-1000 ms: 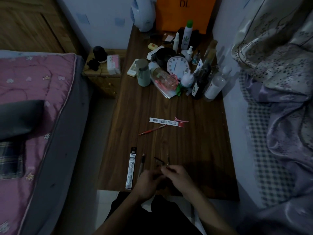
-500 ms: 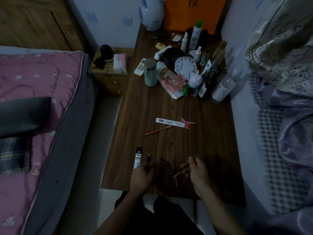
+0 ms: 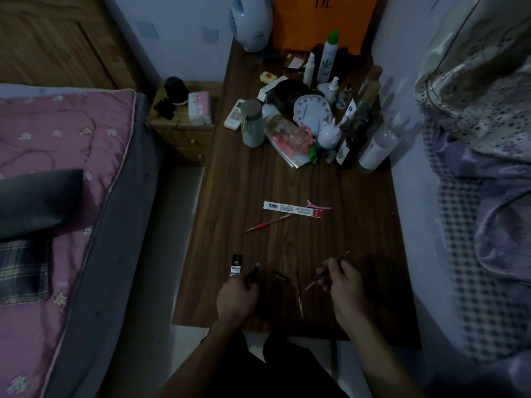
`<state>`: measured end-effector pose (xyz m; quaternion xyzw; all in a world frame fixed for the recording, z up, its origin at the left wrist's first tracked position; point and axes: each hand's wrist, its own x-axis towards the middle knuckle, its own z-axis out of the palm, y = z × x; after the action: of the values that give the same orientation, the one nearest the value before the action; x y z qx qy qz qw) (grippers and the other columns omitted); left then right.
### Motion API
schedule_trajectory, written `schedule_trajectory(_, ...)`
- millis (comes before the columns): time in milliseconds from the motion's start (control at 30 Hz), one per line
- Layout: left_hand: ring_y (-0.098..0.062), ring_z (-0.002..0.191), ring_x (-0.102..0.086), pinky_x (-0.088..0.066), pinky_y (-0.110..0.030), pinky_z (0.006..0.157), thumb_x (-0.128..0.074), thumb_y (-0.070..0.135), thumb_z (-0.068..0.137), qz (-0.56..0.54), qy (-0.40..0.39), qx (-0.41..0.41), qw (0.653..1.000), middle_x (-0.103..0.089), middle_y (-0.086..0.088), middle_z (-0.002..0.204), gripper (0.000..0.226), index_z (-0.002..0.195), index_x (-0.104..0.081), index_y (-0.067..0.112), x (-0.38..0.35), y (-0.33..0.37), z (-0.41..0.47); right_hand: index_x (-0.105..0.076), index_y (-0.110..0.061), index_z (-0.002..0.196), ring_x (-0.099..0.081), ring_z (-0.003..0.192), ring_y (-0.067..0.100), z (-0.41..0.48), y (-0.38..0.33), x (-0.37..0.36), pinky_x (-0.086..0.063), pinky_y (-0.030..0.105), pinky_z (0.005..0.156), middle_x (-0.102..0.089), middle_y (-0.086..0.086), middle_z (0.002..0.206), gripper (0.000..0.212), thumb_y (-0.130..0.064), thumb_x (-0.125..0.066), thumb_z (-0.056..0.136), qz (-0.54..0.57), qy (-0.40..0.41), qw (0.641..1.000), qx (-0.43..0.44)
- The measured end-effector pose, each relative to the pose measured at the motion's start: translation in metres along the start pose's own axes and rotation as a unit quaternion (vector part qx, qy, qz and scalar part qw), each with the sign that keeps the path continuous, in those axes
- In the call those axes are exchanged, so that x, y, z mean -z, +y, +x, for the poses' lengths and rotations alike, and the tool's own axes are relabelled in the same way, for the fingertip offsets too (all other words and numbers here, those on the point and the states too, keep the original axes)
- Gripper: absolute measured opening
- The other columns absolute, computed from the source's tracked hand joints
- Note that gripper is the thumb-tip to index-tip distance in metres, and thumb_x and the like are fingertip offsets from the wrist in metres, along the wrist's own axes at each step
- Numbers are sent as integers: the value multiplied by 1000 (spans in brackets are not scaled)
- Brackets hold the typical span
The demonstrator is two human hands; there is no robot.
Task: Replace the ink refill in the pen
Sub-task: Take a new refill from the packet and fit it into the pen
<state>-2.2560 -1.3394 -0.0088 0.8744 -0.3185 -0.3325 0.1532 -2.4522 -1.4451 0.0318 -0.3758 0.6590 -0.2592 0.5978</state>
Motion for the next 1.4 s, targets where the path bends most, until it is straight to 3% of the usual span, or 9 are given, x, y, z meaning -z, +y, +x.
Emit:
schedule_trajectory(67,-13,72,-64,-44,-22,54,-54,19,88,-78,-18,-36,996,-73,-3,91,25,111,-66,21,9,8,-6,-65,-15,93,-61,73,18,-6,-11,-2,-48,30,63,-68,10,85,26,-29,-46,104,20,-4,1000,7)
schedule_trajectory(167,-10,71,-64,-53,-35,71,-48,13,93,-162,-61,-105,979,-72,0,87,24,102,-62,30,24,27,-27,-62,-17,87,-57,71,17,-17,-32,-8,-46,31,65,-62,4,78,32,-35,-43,105,45,-8,999,12)
schedule_trajectory(267,1,81,-67,-51,-23,73,-49,29,99,-198,-95,-170,961,-73,12,89,22,101,-67,42,36,47,-53,-61,-22,81,-55,61,10,-29,-52,-16,-42,27,59,-60,-3,67,36,-39,-41,104,67,-21,997,42)
schedule_trajectory(400,-13,82,-69,-51,-33,73,-45,33,101,-186,-103,-208,955,-74,-3,90,30,107,-68,15,47,62,-74,-62,-33,75,-53,51,4,-44,-75,-24,-41,20,48,-61,-8,62,38,-43,-40,103,81,-49,991,97)
schedule_trajectory(533,-20,71,-64,-46,-40,66,-43,35,101,-163,-85,-242,953,-68,-11,79,35,93,-64,8,60,74,-86,-61,-33,76,-54,50,3,-54,-91,-23,-42,16,44,-62,-7,63,35,-48,-40,100,104,-62,982,145)
schedule_trajectory(733,0,58,-52,-38,-25,56,-45,31,101,-152,-68,-260,951,-55,10,65,31,84,-61,11,68,83,-92,-60,-30,78,-56,53,6,-61,-95,-19,-45,21,45,-63,-7,66,33,-53,-42,95,101,-97,974,179)
schedule_trajectory(900,-15,66,-62,-48,-41,63,-42,38,99,-148,-64,-255,953,-67,-10,77,39,94,-64,6,73,86,-95,-61,-35,75,-57,55,3,-61,-94,-19,-45,21,47,-62,-8,65,32,-50,-41,94,87,-96,974,186)
schedule_trajectory(1033,-26,68,-64,-48,-47,65,-44,33,101,-134,-54,-258,955,-67,-15,76,35,92,-62,5,75,87,-94,-61,-33,76,-56,54,5,-62,-95,-17,-44,20,48,-62,-7,66,32,-48,-41,95,94,-100,972,192)
schedule_trajectory(1400,-19,64,-62,-46,-44,62,-45,32,101,-121,-45,-259,957,-66,-10,72,32,92,-63,7,76,94,-95,-60,-36,75,-55,54,6,-63,-101,-18,-44,21,49,-63,-5,67,31,-47,-40,96,77,-91,971,208)
